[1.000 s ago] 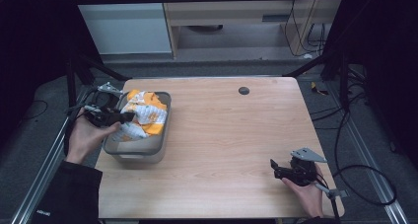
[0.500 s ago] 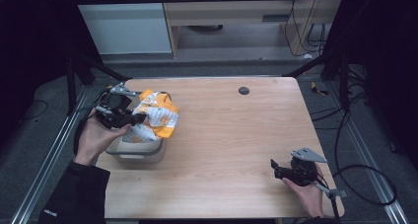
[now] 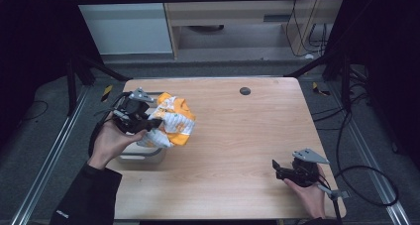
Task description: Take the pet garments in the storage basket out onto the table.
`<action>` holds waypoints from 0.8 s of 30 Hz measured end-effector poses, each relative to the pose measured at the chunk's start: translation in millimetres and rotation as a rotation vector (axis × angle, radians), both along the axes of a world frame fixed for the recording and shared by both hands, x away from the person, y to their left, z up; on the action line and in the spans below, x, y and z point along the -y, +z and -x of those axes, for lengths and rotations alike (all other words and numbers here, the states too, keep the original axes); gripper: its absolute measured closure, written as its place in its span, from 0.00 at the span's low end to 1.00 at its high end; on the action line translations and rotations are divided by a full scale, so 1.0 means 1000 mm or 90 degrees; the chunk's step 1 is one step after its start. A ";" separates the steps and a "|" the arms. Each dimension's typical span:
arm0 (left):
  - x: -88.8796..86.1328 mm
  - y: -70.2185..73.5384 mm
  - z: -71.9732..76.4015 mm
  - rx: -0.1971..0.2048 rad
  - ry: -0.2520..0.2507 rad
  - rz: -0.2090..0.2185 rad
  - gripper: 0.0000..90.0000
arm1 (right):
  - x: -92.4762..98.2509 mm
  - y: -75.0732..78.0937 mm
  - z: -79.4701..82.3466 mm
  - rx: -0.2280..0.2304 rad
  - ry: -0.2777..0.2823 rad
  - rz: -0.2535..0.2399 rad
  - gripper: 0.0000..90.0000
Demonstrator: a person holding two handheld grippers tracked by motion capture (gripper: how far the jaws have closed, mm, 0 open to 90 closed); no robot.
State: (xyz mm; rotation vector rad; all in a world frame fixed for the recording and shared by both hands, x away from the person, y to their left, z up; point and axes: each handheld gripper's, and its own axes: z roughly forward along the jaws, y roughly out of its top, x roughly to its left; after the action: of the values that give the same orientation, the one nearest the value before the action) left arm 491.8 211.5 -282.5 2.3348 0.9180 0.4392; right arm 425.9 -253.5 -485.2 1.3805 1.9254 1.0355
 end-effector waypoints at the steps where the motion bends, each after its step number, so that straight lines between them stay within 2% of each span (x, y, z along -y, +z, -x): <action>1: 0.002 0.000 0.000 0.000 -0.003 0.001 0.88 | 0.000 0.000 0.000 0.000 0.000 0.000 0.13; 24: 0.047 -0.021 0.009 -0.012 -0.079 -0.005 0.88 | 0.001 0.000 0.001 0.003 0.000 0.002 0.13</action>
State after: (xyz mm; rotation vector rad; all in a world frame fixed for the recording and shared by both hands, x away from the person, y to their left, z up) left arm 482.9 164.3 -303.8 2.3915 0.7757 0.3709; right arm 425.3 -254.0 -485.3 1.3757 1.9220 1.0345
